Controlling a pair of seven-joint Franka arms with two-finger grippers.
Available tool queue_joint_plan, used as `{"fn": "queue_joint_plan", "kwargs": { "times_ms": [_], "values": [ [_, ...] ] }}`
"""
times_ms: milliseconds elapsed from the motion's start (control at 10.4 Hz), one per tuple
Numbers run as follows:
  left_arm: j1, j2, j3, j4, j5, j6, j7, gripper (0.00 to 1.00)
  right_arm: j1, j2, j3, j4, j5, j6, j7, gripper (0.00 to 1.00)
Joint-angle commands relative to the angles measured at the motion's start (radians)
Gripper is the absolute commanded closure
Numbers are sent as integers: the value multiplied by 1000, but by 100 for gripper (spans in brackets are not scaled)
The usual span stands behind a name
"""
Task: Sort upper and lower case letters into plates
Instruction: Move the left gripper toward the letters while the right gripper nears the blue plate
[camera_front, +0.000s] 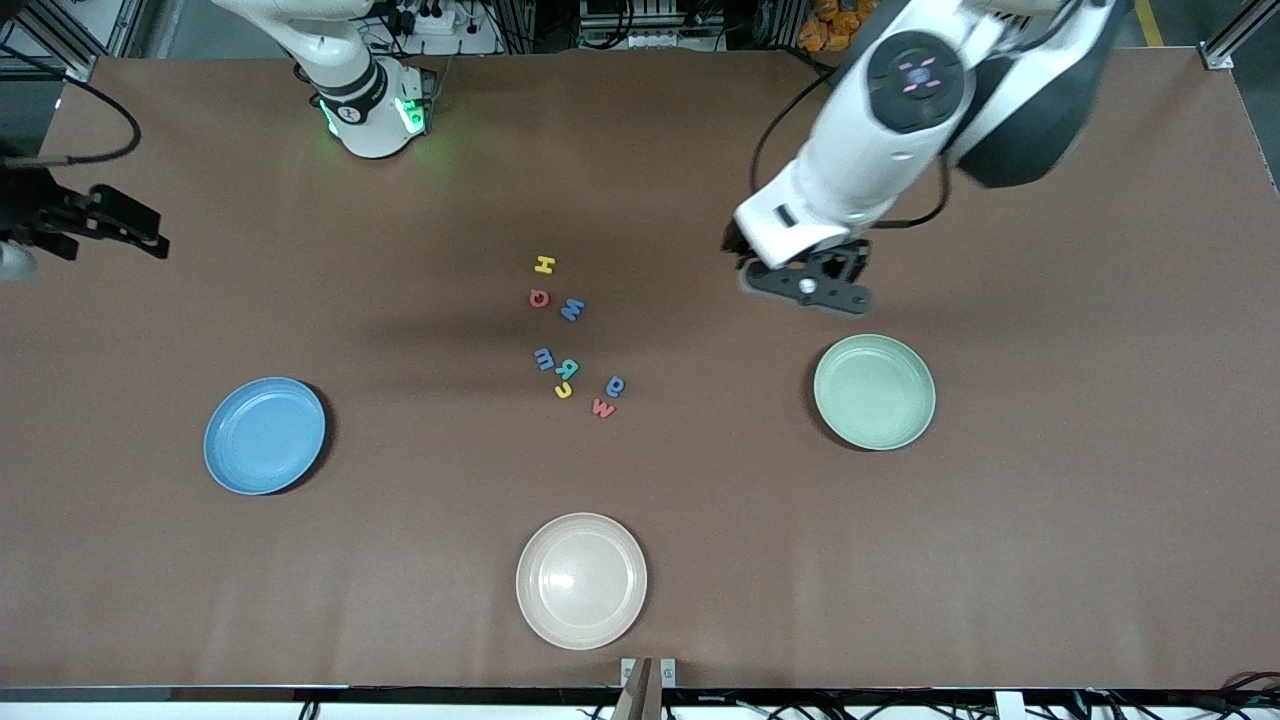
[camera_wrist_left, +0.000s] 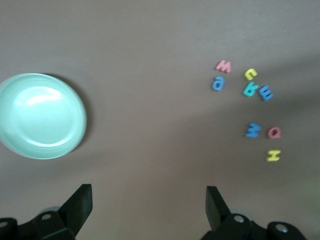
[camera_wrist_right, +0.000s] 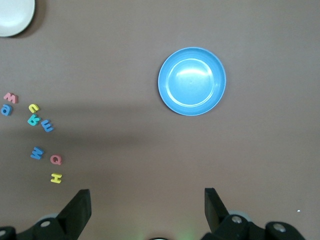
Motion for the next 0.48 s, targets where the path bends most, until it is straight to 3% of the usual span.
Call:
{"fn": "queue_joint_plan", "kwargs": {
  "times_ms": [0,384],
  "values": [
    [-127,61,14,15,19,67,-216,0,39,107,5,16,-8,-1,4,0],
    [-294,225,28,53,131,234,-569,0,92,162,5,16,1,62,13,0]
  ]
}}
